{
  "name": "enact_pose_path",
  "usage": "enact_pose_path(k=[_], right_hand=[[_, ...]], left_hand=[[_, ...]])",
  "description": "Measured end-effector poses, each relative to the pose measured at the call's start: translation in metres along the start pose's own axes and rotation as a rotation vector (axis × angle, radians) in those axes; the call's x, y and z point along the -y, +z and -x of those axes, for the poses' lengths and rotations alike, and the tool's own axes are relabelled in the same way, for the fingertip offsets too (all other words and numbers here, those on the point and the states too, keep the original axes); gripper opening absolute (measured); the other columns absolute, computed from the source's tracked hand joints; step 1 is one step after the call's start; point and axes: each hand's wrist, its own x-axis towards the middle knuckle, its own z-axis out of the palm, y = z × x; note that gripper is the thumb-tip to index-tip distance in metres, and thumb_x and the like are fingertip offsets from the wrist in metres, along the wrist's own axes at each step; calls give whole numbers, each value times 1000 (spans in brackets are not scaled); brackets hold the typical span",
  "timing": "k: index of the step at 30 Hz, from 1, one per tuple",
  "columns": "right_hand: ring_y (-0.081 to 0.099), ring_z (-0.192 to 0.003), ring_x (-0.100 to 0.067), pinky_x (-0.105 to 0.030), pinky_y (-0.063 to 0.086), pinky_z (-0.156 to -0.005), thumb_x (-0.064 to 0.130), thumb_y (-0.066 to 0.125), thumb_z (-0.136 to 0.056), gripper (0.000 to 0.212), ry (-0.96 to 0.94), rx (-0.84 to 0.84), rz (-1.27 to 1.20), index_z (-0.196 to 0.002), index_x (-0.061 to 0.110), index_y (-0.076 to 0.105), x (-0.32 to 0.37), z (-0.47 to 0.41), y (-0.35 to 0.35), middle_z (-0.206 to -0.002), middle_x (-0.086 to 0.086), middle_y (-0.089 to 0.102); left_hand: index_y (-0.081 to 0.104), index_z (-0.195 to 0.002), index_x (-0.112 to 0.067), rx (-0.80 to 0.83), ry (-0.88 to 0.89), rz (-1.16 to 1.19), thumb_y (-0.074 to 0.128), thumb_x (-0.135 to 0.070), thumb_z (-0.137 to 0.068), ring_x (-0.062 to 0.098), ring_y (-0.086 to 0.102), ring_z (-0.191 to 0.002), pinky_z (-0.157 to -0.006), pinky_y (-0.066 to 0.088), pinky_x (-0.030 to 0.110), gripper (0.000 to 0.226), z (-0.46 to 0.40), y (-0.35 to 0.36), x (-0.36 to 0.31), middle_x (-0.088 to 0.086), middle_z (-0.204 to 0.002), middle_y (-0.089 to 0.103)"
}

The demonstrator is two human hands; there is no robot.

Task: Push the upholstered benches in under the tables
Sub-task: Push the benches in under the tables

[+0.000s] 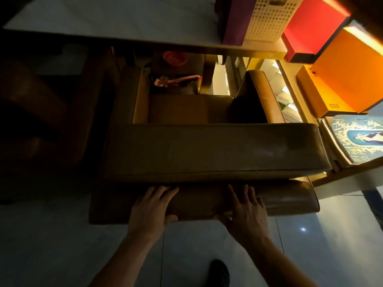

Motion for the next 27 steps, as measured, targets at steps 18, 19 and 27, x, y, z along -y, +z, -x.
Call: enact_pose_path(k=[18,19,27], right_hand=[[-6,-151,-44,-60,12,-120,74,53,-85,102,54,37,-121,-157,33,-6,41,-36,-15,-165,-22,-4],[-5,-152,-44,-60,12,-120,74,53,-84,102,51,26,-120,-157,33,-5,40,-44,-18,-165,-22,-3],[1,-151,-45,-61,17,-120,74,53,-84,101,34,-6,-103,-159,33,-1,39,-97,-45,-165,-24,2]], left_hand=[[23,-150,-47,15,24,14,67,-54,-83,11,29,-130,-98,43,37,80,-39,-19,36,-24,-148,30],[23,-150,-47,11,14,15,67,-53,-83,11,29,-130,-96,43,36,80,-46,-20,36,-24,-148,29],[27,-150,-44,-10,-16,37,71,-45,-84,16,30,-132,-96,45,38,80,-103,-28,41,-18,-150,33]])
